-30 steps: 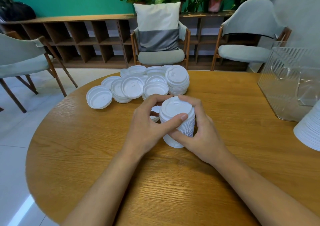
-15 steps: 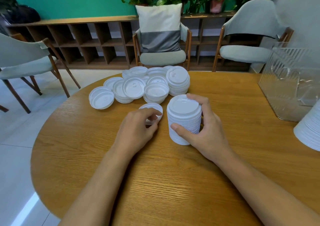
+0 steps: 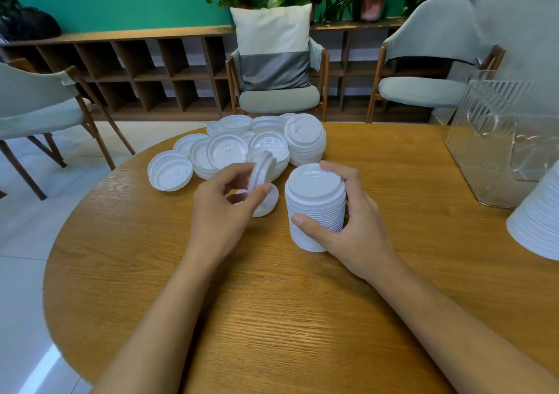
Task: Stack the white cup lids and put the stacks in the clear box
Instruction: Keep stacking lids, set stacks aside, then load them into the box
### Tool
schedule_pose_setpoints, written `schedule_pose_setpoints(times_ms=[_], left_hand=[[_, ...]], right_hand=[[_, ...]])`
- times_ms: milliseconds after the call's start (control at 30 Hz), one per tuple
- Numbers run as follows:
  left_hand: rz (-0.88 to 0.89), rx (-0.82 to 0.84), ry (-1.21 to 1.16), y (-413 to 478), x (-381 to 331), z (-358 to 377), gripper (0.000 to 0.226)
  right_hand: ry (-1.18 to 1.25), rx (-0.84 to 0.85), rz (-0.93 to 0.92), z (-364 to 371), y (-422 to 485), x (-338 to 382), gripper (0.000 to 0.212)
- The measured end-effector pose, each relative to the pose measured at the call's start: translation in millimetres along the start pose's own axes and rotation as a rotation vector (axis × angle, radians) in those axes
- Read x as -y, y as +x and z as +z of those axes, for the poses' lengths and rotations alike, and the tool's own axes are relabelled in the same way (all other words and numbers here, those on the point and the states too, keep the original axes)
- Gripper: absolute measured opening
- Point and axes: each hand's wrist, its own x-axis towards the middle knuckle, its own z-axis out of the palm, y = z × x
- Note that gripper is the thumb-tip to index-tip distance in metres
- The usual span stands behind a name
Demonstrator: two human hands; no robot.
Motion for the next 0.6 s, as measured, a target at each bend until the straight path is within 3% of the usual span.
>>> schedule_pose_setpoints(times_ms=[167,267,467,600], left_hand=[[-0.182,-0.109,-0.385,1.2,-9.8,-2.8,0.022],[-0.259,-0.044,-0.538,2.3,-12.7,-1.5,0.023],[-0.216,0.083,-0.469,-1.2,-13.4,10.2,0.022],[-0.180,0.026,-0.427,-0.9,-13.7,14.5,0.022]], right_hand=[[0.008,-0.026,0.003,0.6,0.0,1.3,0.074],[0.013,-0.039,-0.001,1.5,0.0,1.0,0.071],[0.041,-0.019,-0.020,1.6,-0.1,5.4,0.078],[0.076,0.025,-0.050,2.7,-0.5,6.7,0.087]])
